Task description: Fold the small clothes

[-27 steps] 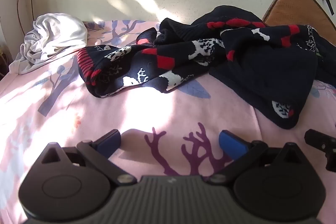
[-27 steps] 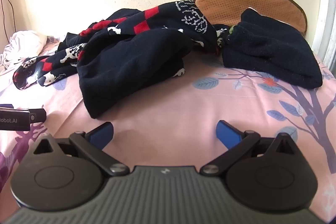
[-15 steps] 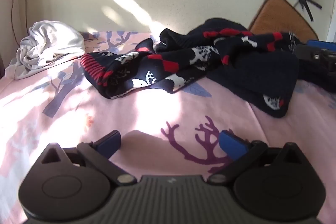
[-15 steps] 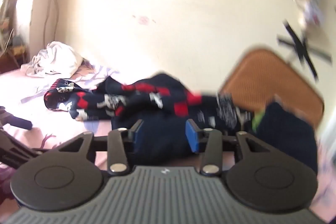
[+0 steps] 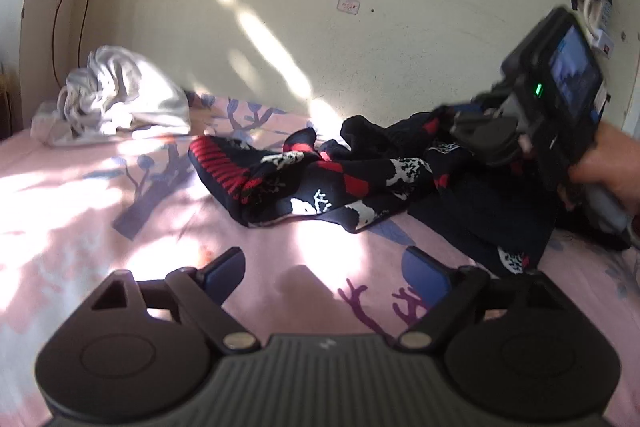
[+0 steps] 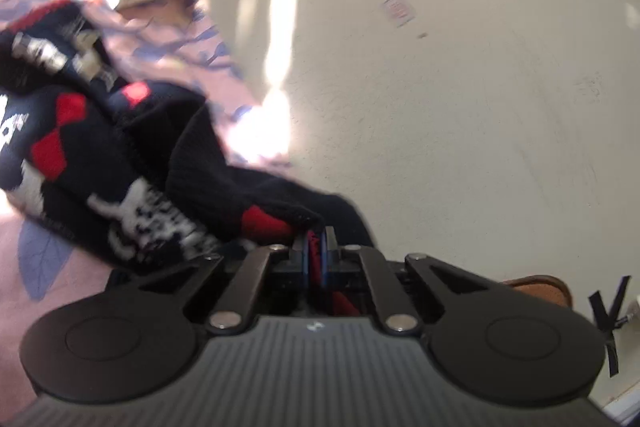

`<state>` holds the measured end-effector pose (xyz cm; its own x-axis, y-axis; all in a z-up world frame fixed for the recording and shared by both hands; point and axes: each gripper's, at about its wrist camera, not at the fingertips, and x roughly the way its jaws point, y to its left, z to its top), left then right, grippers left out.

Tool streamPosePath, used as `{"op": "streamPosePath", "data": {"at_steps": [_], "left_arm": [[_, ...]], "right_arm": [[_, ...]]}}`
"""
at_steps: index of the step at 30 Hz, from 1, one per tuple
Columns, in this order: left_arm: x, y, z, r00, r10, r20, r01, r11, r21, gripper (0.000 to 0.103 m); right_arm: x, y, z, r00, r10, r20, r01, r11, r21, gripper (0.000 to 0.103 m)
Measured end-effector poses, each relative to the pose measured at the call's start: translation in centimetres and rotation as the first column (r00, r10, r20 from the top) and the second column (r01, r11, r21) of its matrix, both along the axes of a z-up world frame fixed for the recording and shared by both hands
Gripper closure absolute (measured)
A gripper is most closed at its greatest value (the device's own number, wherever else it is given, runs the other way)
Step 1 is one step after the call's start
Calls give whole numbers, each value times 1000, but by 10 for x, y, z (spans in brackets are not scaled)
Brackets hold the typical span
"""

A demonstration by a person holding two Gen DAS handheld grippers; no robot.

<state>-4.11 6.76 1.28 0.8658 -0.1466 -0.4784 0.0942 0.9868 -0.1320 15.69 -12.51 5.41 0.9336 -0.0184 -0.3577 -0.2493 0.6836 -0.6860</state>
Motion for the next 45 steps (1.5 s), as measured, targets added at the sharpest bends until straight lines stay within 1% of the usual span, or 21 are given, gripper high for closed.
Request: {"op": "streamPosePath", "data": {"at_steps": [2, 3, 8, 10, 15, 19, 21, 23, 24, 25, 27, 28, 29, 31, 34, 36, 39, 41, 42, 43, 45], "left_arm": [[-1, -1, 9, 997, -3, 81, -7, 993, 119, 20], [2, -1, 16, 993, -6, 114, -12, 987, 161, 20], [29, -17, 47, 982, -57, 179, 19, 978, 207, 20], [36, -30, 53, 975, -96, 202, 48, 971, 232, 20], [41, -67, 56, 952, -211, 222, 149, 952, 267, 19], [42, -98, 45, 929, -306, 210, 230, 919, 320, 18], [51, -110, 41, 928, -318, 193, 248, 916, 315, 21], [66, -115, 39, 931, -315, 185, 248, 916, 315, 59], [73, -115, 39, 937, -301, 180, 234, 919, 317, 70], [80, -110, 41, 944, -276, 181, 214, 929, 302, 93], [88, -87, 57, 951, -213, 223, 167, 963, 210, 94], [88, -74, 67, 951, -176, 254, 136, 976, 167, 94], [86, -62, 80, 948, -128, 292, 92, 987, 134, 94], [77, -42, 102, 931, -60, 360, 33, 996, 82, 94], [56, -21, 134, 900, -54, 432, 52, 999, 17, 94], [36, -20, 150, 863, -68, 500, 47, 997, 55, 94], [13, -22, 168, 820, -75, 568, 19, 994, 104, 94], [1, -20, 179, 809, -64, 584, 4, 995, 104, 94], [1, -19, 182, 809, -60, 585, 0, 995, 103, 94], [-4, -25, 203, 806, -61, 589, 0, 995, 103, 94], [-9, -19, 213, 800, -52, 598, -11, 995, 102, 94]], "right_arm": [[-20, -16, 52, 995, -22, 95, 8, 990, 140, 95], [-30, -21, 73, 991, -23, 133, 0, 985, 173, 95], [-97, -49, 141, 937, -52, 345, -33, 972, 235, 95], [-125, -61, 163, 917, -67, 394, -44, 963, 266, 95], [-165, -72, 186, 887, -90, 452, -38, 963, 266, 95], [-167, -75, 192, 871, -115, 477, -23, 961, 275, 96], [-172, -74, 194, 863, -129, 488, -18, 958, 286, 96], [-178, -76, 197, 852, -133, 506, -20, 959, 284, 96], [-182, -76, 198, 847, -136, 514, -18, 958, 285, 96], [-186, -77, 199, 842, -142, 521, -16, 958, 287, 96], [-192, -82, 200, 826, -148, 543, -21, 956, 293, 97], [-197, -83, 202, 802, -161, 575, -20, 955, 295, 101], [-206, -85, 206, 763, -172, 622, -26, 955, 296, 101], [-222, -92, 226, 745, -185, 641, -88, 925, 369, 101], [-234, -101, 250, 758, -158, 633, -168, 890, 423, 100], [-233, -105, 250, 805, -113, 582, -200, 872, 447, 100], [-222, -114, 222, 911, 43, 411, -258, 836, 485, 95], [-220, -112, 183, 938, 173, 300, -308, 812, 496, 87], [-222, -106, 162, 942, 220, 254, -320, 817, 479, 75], [-224, -98, 140, 942, 260, 211, -330, 827, 455, 58], [-227, -80, 99, 937, 322, 134, -349, 850, 395, 38]]}}
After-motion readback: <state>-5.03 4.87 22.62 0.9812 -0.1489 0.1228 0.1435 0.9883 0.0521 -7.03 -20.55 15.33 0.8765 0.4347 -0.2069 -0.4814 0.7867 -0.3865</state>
